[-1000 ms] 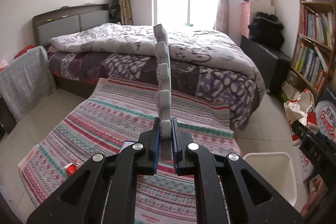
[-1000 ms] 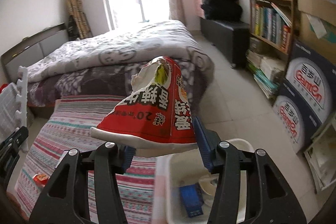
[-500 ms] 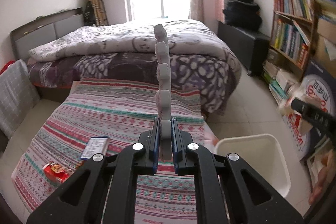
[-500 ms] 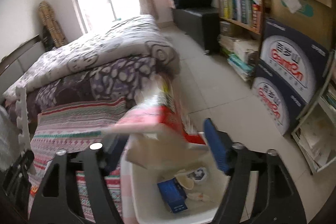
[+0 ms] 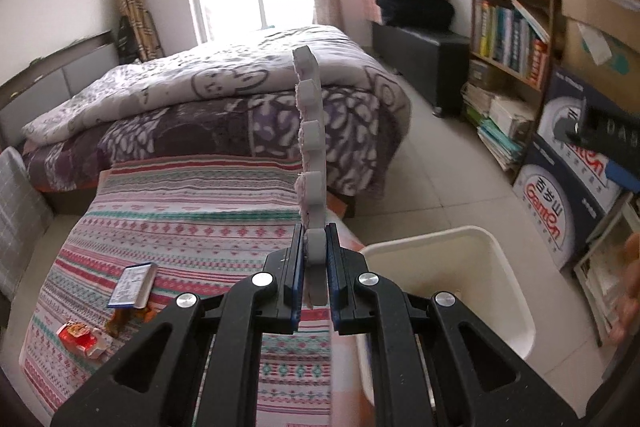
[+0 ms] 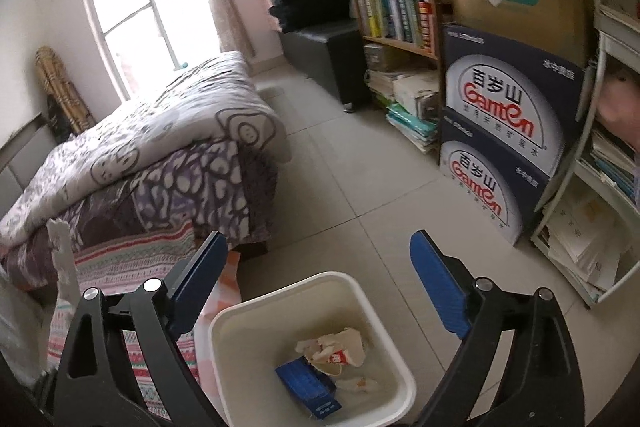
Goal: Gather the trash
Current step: 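Carry both items to the white bin and open both tools to drop them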
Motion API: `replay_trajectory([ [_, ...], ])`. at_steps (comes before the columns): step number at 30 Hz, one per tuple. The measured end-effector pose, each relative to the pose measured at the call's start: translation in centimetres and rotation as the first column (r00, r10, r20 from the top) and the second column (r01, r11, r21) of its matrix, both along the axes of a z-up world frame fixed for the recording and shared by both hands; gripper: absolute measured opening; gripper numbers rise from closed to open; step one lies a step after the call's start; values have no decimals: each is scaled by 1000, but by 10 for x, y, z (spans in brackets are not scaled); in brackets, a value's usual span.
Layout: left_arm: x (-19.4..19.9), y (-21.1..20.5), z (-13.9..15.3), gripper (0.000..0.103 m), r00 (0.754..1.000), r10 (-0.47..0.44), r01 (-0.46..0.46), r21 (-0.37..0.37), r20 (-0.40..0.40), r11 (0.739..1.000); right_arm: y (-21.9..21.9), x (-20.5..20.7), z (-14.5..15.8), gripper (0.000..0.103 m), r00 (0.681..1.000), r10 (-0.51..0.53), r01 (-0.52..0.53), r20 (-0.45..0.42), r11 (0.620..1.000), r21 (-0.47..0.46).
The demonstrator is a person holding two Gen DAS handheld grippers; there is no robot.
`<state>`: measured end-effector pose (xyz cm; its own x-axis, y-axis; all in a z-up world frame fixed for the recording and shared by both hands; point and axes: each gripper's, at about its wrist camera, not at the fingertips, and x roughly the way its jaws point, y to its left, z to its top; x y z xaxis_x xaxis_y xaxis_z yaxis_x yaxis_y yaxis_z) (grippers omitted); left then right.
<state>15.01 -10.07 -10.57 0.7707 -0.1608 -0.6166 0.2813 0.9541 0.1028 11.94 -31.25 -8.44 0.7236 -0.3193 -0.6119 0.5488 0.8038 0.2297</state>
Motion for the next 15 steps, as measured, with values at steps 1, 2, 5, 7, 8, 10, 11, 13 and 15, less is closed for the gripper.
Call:
replay_trajectory([
  [1,-1,-6,-2,11,1000,-13,13,5,-3,1000,-5,-2,0,89,1000,-11,11,2,1000,6],
  [2,-2,-12,-4,11,1000,-26,26,10,-5,1000,-10,-4,0,89,1000,-22,22,4,1000,12],
  [5,-6,-25,-10,11,998,-57,57,24,-11,998,-26,-9,-1,89,999,-54,53,10,998,35],
  [7,-8,-35,-15,12,997,-77,78,35,-19,996,-37,-14,-2,90,997,-78,77,13,996,50],
  [8,-9,-38,-16,12,996,-84,85,37,-22,996,-41,-15,-2,90,996,-87,87,14,995,54],
  [10,-11,-47,-20,12,994,-109,110,39,-31,993,-50,-18,-3,90,994,-106,105,15,992,63],
  [11,-11,-52,-22,12,992,-119,120,41,-34,992,-54,-19,-4,91,993,-114,113,14,991,66],
  [13,-13,-61,-26,13,989,-139,141,44,-41,989,-60,-22,-5,91,992,-127,126,13,990,70],
  [15,-14,-70,-30,13,986,-158,161,41,-57,986,-66,-24,-6,92,990,-139,137,11,988,74],
])
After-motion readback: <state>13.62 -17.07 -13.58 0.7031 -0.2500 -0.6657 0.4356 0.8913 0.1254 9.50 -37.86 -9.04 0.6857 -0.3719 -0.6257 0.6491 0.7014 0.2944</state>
